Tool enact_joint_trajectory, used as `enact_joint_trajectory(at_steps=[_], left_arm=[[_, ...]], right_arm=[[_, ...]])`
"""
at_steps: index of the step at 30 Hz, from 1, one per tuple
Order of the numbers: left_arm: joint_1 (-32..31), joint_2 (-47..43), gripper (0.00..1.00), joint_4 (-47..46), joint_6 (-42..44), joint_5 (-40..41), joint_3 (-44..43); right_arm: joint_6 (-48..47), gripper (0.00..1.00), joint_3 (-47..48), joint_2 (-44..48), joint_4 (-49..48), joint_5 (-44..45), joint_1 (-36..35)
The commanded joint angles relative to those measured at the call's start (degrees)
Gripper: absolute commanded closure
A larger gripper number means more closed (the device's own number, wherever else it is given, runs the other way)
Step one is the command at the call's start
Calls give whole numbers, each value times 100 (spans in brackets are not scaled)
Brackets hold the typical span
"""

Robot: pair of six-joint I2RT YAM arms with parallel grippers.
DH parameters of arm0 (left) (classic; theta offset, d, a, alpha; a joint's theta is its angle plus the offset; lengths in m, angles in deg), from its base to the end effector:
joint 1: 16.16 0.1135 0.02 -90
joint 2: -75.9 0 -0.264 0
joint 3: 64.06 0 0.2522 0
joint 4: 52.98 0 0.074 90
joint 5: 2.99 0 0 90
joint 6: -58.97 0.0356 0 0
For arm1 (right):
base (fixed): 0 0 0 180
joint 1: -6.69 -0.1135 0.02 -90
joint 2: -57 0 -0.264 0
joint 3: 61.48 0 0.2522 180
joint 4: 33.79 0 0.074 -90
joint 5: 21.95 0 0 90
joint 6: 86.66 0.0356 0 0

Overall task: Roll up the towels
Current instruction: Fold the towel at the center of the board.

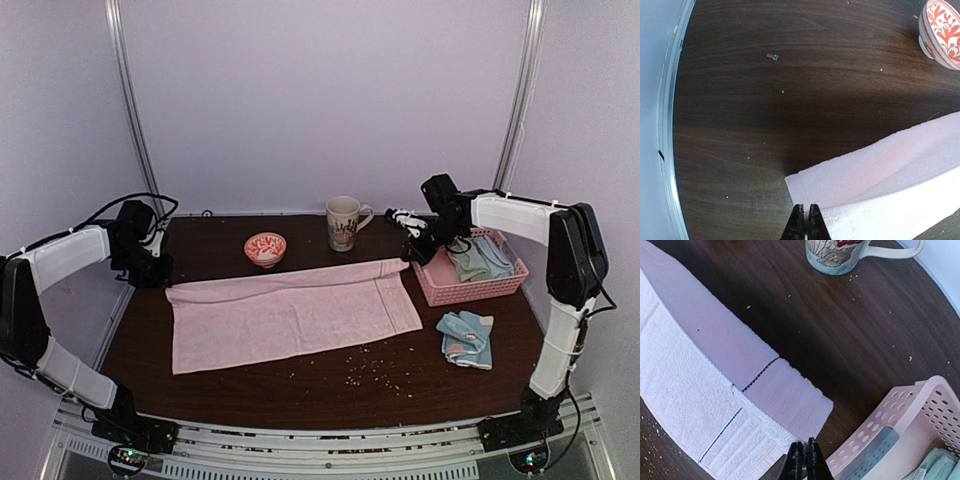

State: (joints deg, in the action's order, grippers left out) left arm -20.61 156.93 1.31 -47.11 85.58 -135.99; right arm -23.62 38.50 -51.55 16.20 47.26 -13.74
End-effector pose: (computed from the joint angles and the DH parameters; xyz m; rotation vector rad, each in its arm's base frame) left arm 0.2760 -0.0224 0.2364 -0.2642 2.6722 -0.1461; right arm 0.3792 0.1547 0.2347 -1.1426 2.2766 0.4251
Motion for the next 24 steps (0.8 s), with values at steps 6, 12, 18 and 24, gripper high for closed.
enact_joint_trajectory(at_steps=[6, 12, 18, 24], left_arm=[[61, -279, 100, 669, -228, -227, 216], [60, -343, 100, 1067, -154, -464, 389], [59, -351, 100, 1175, -100, -366, 529], [61, -246, 100, 1199, -24, -620, 702]], right_arm=[[-439, 100, -815, 802, -156, -120, 110], [-571, 100, -1262, 989, -179, -366, 127], [-749, 100, -1422, 940, 136, -994, 133], [-966, 100, -1529, 895, 383, -1101, 127]])
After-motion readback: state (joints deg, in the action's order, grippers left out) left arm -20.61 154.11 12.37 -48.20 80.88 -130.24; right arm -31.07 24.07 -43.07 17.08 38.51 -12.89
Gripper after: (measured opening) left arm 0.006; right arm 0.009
